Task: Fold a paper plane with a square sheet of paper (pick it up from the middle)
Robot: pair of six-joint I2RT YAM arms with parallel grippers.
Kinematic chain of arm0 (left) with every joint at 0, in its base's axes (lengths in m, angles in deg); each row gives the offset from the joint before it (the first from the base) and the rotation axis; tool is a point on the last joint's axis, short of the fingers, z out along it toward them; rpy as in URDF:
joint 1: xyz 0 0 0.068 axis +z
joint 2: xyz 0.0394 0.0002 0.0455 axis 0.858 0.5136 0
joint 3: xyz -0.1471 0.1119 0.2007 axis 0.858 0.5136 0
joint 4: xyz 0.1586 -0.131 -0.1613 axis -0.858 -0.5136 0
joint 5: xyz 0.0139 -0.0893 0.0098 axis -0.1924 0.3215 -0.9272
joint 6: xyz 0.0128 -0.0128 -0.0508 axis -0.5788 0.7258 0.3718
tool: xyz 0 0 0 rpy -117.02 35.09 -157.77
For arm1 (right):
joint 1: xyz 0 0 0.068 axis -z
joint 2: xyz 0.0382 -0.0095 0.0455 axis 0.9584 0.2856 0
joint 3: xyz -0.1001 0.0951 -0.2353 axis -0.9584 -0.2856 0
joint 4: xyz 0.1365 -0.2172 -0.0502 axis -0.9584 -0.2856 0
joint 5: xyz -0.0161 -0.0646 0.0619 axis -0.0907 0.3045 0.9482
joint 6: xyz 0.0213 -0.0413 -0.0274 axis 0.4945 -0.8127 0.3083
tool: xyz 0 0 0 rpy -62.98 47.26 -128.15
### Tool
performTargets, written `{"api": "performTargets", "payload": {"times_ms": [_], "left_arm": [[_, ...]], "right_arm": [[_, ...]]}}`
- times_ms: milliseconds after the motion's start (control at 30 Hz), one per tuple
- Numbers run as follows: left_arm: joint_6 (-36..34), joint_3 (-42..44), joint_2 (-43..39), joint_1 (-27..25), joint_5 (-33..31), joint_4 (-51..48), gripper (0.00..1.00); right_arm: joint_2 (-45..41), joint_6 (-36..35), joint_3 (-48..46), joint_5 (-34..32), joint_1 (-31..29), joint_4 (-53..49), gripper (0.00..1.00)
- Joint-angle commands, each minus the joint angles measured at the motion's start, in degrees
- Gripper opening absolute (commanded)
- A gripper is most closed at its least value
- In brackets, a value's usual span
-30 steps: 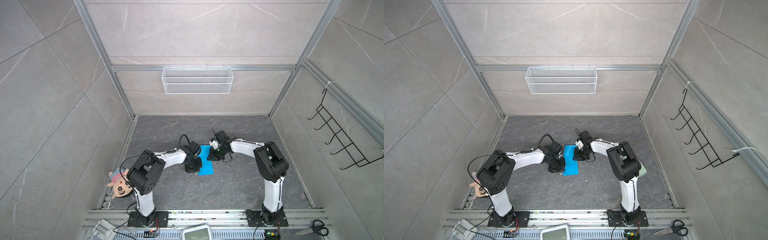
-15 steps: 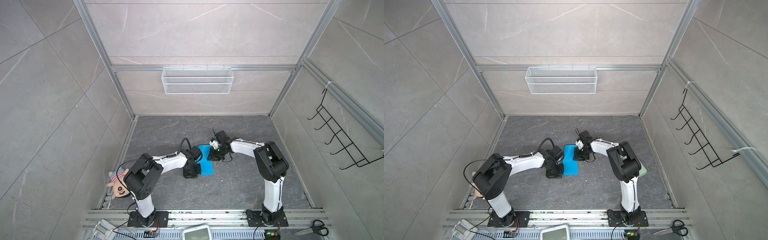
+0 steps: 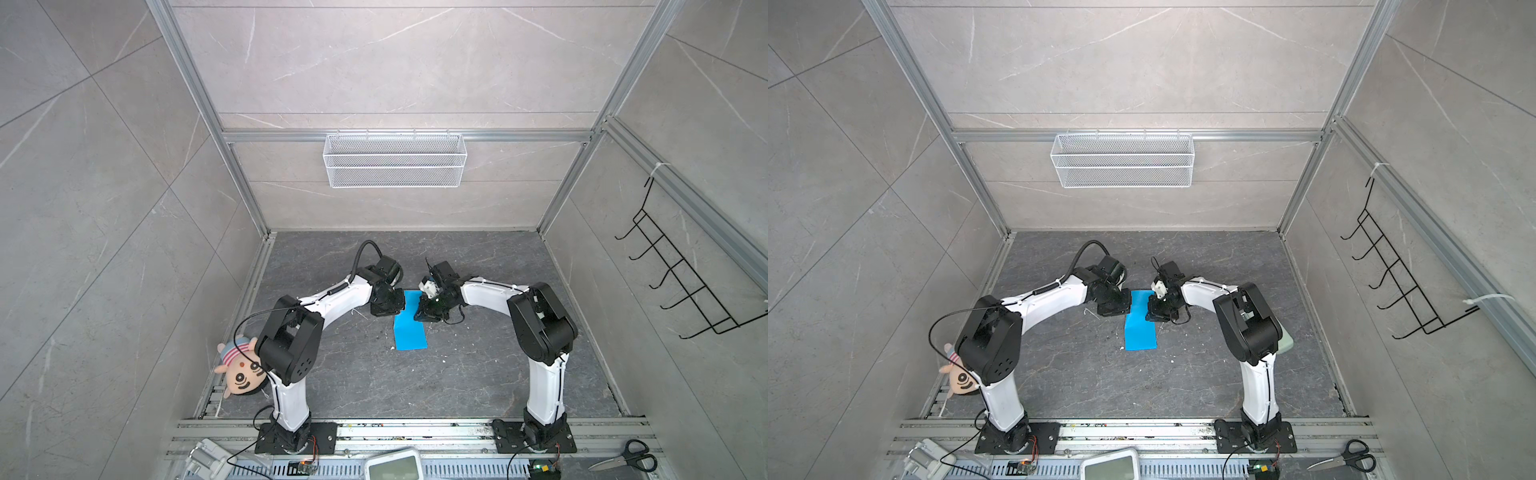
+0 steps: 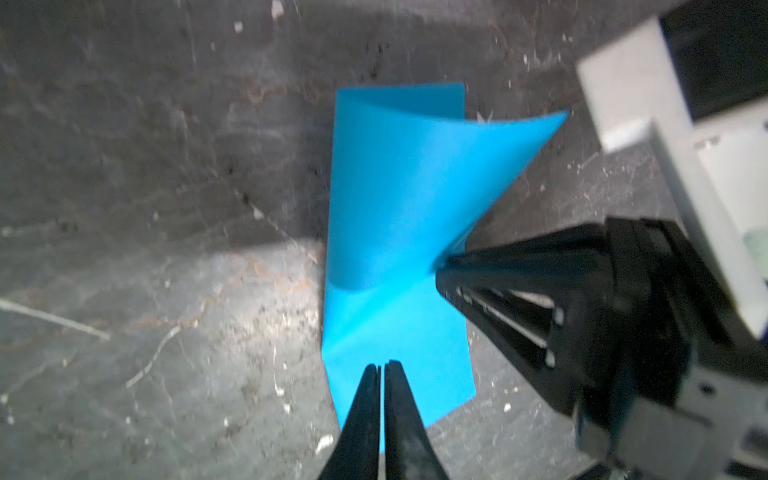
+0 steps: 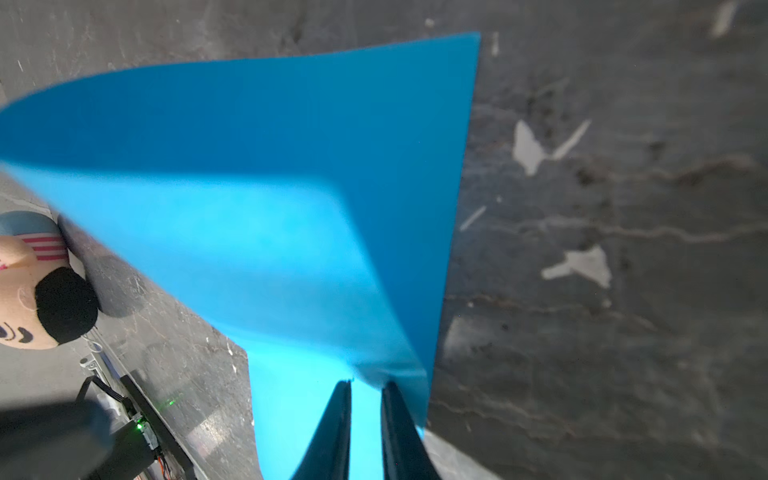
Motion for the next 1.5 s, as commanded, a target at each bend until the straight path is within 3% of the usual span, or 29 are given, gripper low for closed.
{"api": "performTargets", "payload": {"times_ms": [0,233,467,800,1167,1333,1467], "left_arm": [[-4.3,-2.6,3.3,0.5,-0.1,-0.7,0.1],[-7.5,-4.9,8.2,1.5,4.7,-0.5,0.1],[-7.4,-3.9,9.4,2.5,-0.2,-2.7,0.1],[-9.4,0.5,8.7,4.5,-2.1,-4.9,0.09],[-10.6,1.8,-0.2,5.9,8.2,-0.6,0.09],[-8.1,0.6,1.2,5.8,13.1,4.2,0.09],[-7.6,-2.0,5.0,5.9,12.3,4.1,0.09]], "right_arm": [[6.6,0.7,-2.6,-9.5,-0.5,-3.1,0.2],[6.8,1.2,-2.4,-9.6,-0.5,-3.4,0.2],[7.0,1.2,-2.3,-10.1,-0.5,-4.0,0.19],[7.1,1.1,-2.0,-10.8,-0.5,-4.5,0.19],[7.3,0.9,-1.8,-10.9,-0.6,-4.8,0.19],[7.4,1.0,-1.7,-10.9,-0.6,-4.6,0.19],[7.3,1.1,-1.8,-10.9,-0.6,-4.5,0.19]]}}
